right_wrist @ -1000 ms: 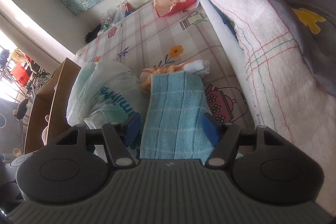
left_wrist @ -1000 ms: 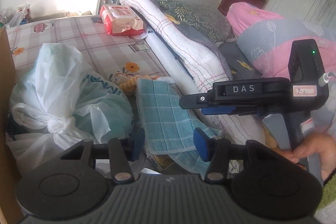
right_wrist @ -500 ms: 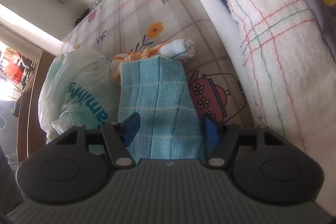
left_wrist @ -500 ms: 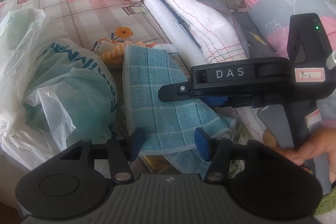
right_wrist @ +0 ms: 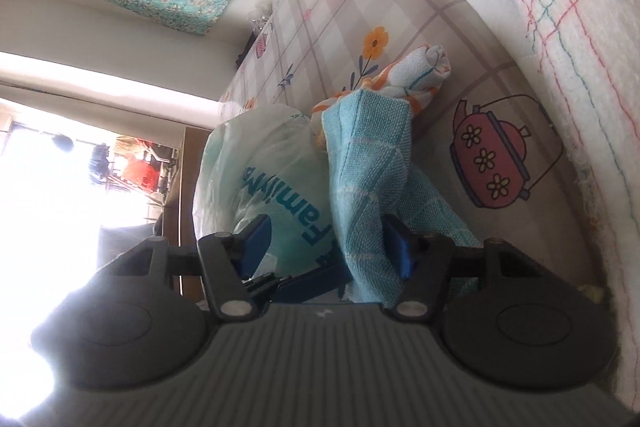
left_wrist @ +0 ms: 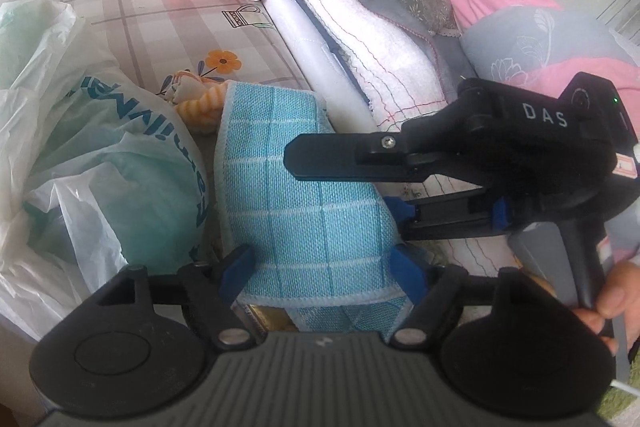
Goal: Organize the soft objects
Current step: 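Lift the teal towel with the right gripper and carry it over the box, then lower the teal towel into the box and open the right gripper, then reach the right gripper to the white strawberry yogurt cup and grasp it, then lift the yogurt cup with the right gripper and carry it toward the box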
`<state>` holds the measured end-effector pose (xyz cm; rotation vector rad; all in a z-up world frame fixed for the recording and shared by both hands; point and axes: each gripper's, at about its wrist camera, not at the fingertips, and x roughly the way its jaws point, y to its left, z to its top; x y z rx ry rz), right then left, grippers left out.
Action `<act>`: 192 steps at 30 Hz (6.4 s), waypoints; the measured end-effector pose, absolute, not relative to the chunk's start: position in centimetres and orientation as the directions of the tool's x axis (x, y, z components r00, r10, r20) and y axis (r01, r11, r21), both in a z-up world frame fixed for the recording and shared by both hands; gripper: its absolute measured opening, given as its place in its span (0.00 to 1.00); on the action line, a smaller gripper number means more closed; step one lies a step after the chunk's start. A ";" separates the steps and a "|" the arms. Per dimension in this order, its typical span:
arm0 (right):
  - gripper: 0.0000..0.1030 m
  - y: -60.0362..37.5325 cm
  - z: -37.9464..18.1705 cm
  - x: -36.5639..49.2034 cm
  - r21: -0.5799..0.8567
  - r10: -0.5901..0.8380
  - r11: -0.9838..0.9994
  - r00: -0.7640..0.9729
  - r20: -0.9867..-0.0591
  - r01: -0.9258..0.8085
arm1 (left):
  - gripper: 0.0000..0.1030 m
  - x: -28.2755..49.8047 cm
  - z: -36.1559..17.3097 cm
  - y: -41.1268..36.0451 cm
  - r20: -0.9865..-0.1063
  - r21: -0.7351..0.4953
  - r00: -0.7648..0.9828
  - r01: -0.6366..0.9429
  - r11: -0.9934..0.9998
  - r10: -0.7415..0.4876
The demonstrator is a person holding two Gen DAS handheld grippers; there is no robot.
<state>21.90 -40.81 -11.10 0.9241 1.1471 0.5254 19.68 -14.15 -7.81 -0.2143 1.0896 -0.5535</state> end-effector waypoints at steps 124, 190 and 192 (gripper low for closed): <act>0.78 -37.3 -6.1 4.6 0.695 0.520 0.713 0.599 -0.609 0.088 | 0.75 5.7 -5.2 -10.4 -0.691 -0.183 0.580 0.436 0.881 -0.431; 0.48 -31.1 -10.0 4.7 0.600 0.582 0.784 0.521 -0.625 -0.157 | 0.46 1.3 -9.9 -8.3 -0.618 -0.009 0.665 0.528 0.849 -0.419; 0.48 -30.6 -9.5 4.5 0.561 0.562 0.806 0.536 -0.630 -0.188 | 0.46 1.5 -9.8 -8.3 -0.610 -0.010 0.671 0.526 0.851 -0.422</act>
